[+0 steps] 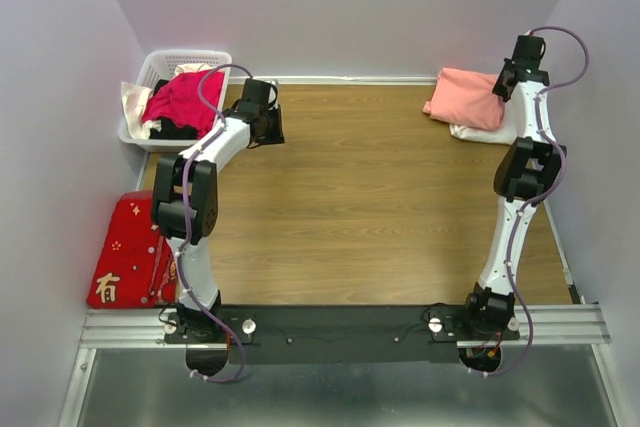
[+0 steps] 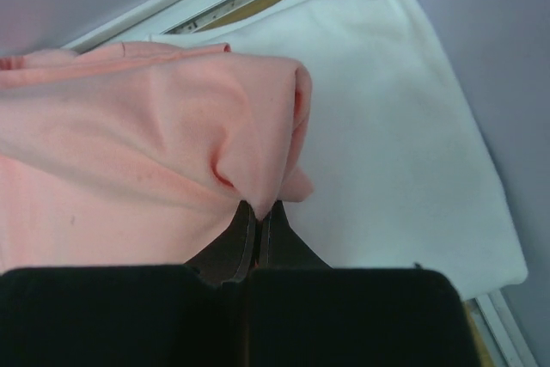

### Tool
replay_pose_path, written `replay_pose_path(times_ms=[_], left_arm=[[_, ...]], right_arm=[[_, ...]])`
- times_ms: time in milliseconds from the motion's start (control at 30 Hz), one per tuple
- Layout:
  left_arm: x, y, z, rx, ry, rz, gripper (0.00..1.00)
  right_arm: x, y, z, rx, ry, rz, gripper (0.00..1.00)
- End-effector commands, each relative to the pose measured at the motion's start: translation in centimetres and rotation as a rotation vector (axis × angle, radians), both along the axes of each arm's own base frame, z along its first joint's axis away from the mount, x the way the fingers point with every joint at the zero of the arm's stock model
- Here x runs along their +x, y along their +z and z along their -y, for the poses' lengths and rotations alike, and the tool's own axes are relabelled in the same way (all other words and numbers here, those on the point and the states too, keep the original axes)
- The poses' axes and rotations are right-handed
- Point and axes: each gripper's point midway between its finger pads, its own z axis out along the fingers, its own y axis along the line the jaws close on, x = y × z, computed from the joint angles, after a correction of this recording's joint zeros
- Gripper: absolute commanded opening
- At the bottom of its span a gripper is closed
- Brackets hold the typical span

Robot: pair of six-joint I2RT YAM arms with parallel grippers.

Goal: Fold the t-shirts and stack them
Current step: Neatly place the folded tshirt to the corner

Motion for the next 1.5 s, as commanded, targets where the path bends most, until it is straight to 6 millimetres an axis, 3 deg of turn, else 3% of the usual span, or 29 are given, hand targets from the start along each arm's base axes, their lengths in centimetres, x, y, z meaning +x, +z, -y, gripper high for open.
replay_pose_path(times_ms=[0, 200, 400, 733, 767, 800, 900, 1000, 1133, 1200, 1300, 1367, 1400, 1467], left_arm=[[0.5, -0.1, 0.7, -0.021, -0.012, -0.007, 0.31], [0.3, -0.5, 0.6, -0.015, -0.009, -0.017, 0.31], [0.3, -1.0, 0.5, -0.007, -0.003, -0.026, 0.31], [0.4, -1.7, 0.7, -0.002, -0.006, -0.043, 0.31], [0.4, -1.9, 0.7, -0.001, -0.008, -0.047, 0.31], [0.5, -1.9, 0.7, -0.001, -0.008, -0.048, 0.31], [0.6, -1.9, 0.9, 0.000, -0.009, -0.050, 0.31], [0.8, -1.8, 1.1, -0.003, -0.011, -0.046, 0.31], [0.9, -1.8, 1.3, -0.007, -0.012, -0.044, 0.31], [0.9, -1.9, 1.4, -0.011, -0.014, -0.044, 0.31], [0.9, -1.8, 1.6, -0.018, -0.015, -0.038, 0.31], [0.8, -1.8, 1.7, -0.020, -0.016, -0.038, 0.31], [0.7, -1.8, 1.7, -0.020, -0.016, -0.038, 0.31], [0.6, -1.8, 1.7, -0.022, -0.016, -0.035, 0.30]], right_arm=[[-0.1, 5.5, 4.7, -0.131, -0.189, 0.118, 0.01], [-1.3, 6.7, 7.6, -0.227, -0.343, 0.132, 0.01], [-1.6, 7.3, 9.1, -0.264, -0.434, 0.165, 0.01], [-2.8, 3.4, 11.5, -0.309, -0.516, 0.088, 0.01], [-3.0, 3.1, 11.7, -0.308, -0.520, 0.083, 0.02], [-2.9, 2.5, 11.6, -0.303, -0.512, 0.073, 0.20], [-2.5, 2.2, 10.8, -0.263, -0.466, 0.077, 0.51], [-1.5, 3.5, 9.7, -0.207, -0.418, 0.125, 0.61], [-0.1, 6.8, 7.0, -0.143, -0.318, 0.204, 0.62], [0.7, 7.7, 4.6, -0.120, -0.255, 0.222, 0.62], [1.5, 7.7, -0.1, -0.074, -0.137, 0.218, 0.61], [1.5, 6.8, -2.5, -0.075, -0.084, 0.186, 0.61], [1.8, 6.5, -4.6, -0.072, -0.045, 0.178, 0.61], [1.9, 5.5, -6.5, -0.048, -0.003, 0.159, 0.61]])
